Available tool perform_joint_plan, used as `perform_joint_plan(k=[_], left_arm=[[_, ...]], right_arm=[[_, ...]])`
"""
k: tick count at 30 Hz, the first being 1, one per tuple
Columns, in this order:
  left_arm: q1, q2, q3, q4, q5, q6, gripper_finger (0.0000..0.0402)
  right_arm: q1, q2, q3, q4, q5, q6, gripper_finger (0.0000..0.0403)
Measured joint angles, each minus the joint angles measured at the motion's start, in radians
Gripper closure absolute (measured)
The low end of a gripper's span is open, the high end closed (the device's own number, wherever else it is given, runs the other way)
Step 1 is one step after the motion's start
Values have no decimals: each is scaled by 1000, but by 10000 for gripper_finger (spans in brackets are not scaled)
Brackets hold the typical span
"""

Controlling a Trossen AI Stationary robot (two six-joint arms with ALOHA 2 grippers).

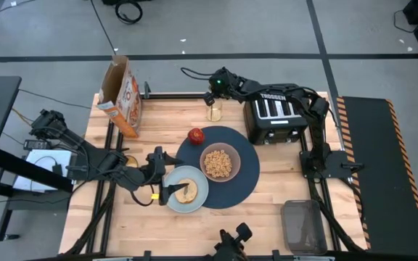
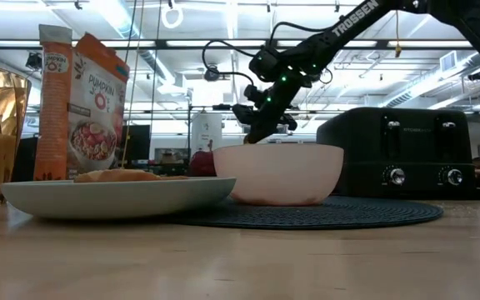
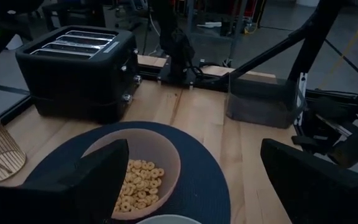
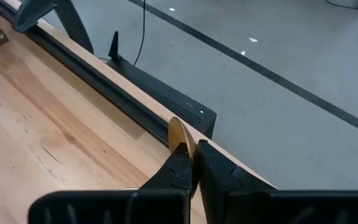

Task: Arrange a breakfast setting
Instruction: Put the spoon on the blue table mat to the right of the pink bowl

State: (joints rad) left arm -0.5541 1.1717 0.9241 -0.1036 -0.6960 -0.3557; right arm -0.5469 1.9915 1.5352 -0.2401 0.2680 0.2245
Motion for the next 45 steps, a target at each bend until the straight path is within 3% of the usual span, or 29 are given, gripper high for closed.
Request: perform_joint_plan(k=[6, 15, 26, 30, 36, 39, 45], left_arm=[[0, 0, 0, -1, 0, 0, 31], [1, 0, 0, -1, 0, 1, 31], [1, 0, 0, -2, 0, 38, 31], [1, 0, 0, -2, -9, 52, 31], [1, 0, 0, 2, -16, 73, 31], [1, 0, 0, 2, -21, 79, 31], [1, 0, 0, 4, -26, 79, 31]], right_arm=[[27, -27, 0, -5, 25, -74, 387], [98, -136, 0, -6, 176, -232, 387], [253, -407, 0, -226, 187, -212, 387], [304, -524, 0, -326, 170, -126, 387], [385, -643, -28, -680, 11, 166, 387], [468, -705, -139, -730, 10, 323, 387], [662, -797, -481, -576, -1, 630, 387]])
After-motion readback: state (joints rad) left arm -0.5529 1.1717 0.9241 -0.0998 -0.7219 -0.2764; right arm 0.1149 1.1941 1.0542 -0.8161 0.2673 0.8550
